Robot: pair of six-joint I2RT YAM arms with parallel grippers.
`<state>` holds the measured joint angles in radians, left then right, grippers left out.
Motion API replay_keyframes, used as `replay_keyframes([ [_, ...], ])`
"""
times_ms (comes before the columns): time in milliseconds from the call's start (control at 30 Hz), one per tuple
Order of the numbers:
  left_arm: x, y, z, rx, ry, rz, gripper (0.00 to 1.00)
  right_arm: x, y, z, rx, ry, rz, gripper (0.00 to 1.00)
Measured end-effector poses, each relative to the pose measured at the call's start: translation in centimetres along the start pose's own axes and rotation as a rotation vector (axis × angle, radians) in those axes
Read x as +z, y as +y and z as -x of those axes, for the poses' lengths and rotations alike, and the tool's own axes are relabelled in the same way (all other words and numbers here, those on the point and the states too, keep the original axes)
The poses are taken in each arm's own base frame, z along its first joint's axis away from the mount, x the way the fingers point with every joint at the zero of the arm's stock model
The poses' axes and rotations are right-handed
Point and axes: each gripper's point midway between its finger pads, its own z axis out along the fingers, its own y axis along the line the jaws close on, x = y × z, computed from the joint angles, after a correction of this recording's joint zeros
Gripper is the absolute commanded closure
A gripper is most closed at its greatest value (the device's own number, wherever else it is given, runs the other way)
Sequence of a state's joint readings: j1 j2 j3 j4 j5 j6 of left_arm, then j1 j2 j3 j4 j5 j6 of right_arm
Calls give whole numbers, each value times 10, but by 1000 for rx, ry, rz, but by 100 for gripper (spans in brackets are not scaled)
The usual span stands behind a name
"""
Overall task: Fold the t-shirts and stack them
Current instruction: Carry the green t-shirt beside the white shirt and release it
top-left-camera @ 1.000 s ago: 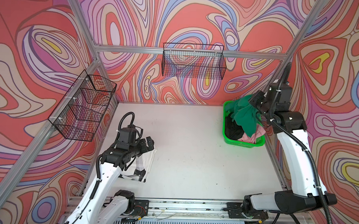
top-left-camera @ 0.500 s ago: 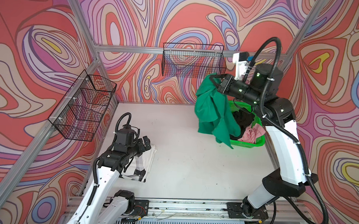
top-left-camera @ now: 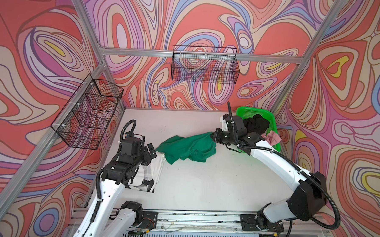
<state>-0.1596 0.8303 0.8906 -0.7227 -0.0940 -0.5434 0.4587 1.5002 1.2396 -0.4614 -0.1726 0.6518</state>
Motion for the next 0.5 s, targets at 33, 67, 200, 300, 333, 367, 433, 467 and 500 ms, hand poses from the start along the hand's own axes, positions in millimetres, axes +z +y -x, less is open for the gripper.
replay_keyframes([
  [33,1,0,0,0,3,2,0,2,-16,5,26,-12,-25,53],
  [67,1,0,-1,-1,5,1,0,3,-28,12,46,-28,-44,45],
  [200,1,0,-1,-2,8,-2,0,9,-44,41,39,-91,-73,34],
  [300,2,-1,-1,-2,13,-4,0,29,-43,56,20,-104,-81,33],
  [333,2,0,-1,-4,14,-3,0,38,-46,60,22,-105,-90,33],
  [367,3,0,-1,-4,15,-1,0,46,-52,61,27,-102,-106,33],
  [433,4,1,-2,-5,19,2,0,64,-70,61,46,-92,-154,34],
  [467,4,1,-2,-4,20,3,0,72,-81,59,56,-82,-180,34],
  [500,4,1,-2,-4,20,3,0,79,-94,56,68,-70,-210,34],
])
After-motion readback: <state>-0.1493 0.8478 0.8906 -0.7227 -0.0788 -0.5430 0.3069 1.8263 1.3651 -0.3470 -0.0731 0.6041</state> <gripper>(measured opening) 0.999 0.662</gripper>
